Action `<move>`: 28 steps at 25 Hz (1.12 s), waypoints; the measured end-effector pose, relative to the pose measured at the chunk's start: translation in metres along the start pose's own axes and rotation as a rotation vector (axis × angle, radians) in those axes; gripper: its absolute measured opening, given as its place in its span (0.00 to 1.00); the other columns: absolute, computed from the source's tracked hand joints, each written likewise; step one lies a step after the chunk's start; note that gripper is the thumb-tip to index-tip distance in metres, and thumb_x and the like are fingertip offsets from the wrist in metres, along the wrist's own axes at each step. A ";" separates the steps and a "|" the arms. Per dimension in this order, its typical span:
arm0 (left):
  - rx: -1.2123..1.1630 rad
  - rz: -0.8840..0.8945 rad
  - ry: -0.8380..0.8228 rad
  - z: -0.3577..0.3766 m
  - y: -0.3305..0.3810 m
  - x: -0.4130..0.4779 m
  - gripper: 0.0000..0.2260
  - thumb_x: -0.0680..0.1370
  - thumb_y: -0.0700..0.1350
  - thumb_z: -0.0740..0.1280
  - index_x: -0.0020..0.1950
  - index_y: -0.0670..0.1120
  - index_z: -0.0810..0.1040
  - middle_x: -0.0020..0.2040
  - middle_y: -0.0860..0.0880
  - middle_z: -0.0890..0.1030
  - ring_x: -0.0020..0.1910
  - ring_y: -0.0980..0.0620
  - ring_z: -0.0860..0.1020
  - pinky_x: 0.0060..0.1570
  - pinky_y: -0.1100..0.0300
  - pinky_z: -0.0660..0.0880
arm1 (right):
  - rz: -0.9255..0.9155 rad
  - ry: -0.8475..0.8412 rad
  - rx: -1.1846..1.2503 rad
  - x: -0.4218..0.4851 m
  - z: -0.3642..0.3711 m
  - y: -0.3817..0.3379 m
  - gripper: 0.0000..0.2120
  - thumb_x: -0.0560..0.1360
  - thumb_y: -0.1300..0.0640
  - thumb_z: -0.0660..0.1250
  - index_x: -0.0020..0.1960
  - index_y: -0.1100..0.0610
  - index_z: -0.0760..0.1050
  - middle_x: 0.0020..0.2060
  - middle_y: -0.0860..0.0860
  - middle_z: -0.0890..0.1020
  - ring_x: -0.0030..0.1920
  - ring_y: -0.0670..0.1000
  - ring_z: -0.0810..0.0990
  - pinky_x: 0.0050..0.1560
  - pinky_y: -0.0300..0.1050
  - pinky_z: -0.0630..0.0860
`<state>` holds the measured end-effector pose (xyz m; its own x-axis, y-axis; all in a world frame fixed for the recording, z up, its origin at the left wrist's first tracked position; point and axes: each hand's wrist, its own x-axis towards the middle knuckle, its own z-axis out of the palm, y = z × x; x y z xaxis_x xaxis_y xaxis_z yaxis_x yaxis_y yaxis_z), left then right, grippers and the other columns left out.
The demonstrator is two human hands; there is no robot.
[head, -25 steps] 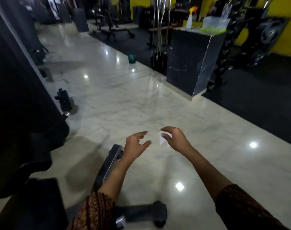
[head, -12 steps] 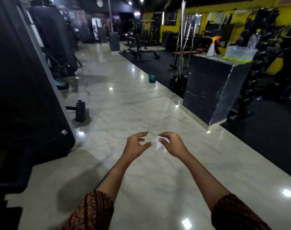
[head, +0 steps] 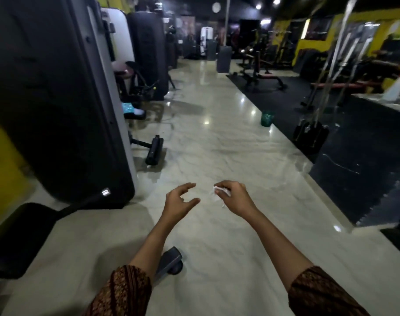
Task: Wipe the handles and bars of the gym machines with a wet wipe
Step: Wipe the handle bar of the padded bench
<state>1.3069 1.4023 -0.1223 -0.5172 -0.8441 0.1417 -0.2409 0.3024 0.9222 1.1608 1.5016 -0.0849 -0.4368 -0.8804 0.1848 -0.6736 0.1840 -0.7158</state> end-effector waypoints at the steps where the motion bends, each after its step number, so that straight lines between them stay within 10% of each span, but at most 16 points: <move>1: 0.005 -0.016 0.030 -0.004 -0.003 0.009 0.20 0.69 0.39 0.74 0.61 0.45 0.77 0.61 0.49 0.76 0.57 0.55 0.73 0.50 0.60 0.69 | -0.010 -0.013 0.013 0.016 0.005 0.000 0.10 0.76 0.63 0.65 0.55 0.64 0.79 0.53 0.56 0.82 0.54 0.53 0.79 0.43 0.28 0.66; 7: 0.070 -0.148 0.250 -0.054 -0.031 0.031 0.20 0.71 0.35 0.71 0.62 0.44 0.76 0.58 0.52 0.75 0.60 0.53 0.73 0.54 0.61 0.68 | -0.185 -0.307 0.079 0.103 0.075 -0.015 0.10 0.76 0.62 0.65 0.56 0.64 0.79 0.52 0.58 0.82 0.50 0.56 0.81 0.34 0.20 0.68; 18: 0.053 -0.371 0.838 -0.126 -0.048 0.004 0.19 0.72 0.36 0.71 0.62 0.42 0.75 0.57 0.48 0.77 0.58 0.49 0.75 0.57 0.51 0.74 | -0.549 -0.741 0.203 0.176 0.186 -0.096 0.12 0.76 0.60 0.66 0.58 0.61 0.78 0.53 0.58 0.81 0.56 0.56 0.77 0.55 0.43 0.71; 28: 0.132 -0.474 0.896 -0.213 -0.133 0.004 0.19 0.72 0.39 0.72 0.63 0.44 0.75 0.61 0.46 0.77 0.60 0.50 0.75 0.58 0.55 0.74 | -0.546 -0.877 0.193 0.196 0.312 -0.149 0.13 0.77 0.60 0.65 0.59 0.62 0.77 0.54 0.57 0.80 0.55 0.53 0.77 0.49 0.36 0.69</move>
<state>1.5120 1.2644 -0.1677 0.4464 -0.8940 0.0393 -0.3779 -0.1485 0.9139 1.3618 1.1654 -0.1523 0.5343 -0.8451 0.0173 -0.5089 -0.3379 -0.7918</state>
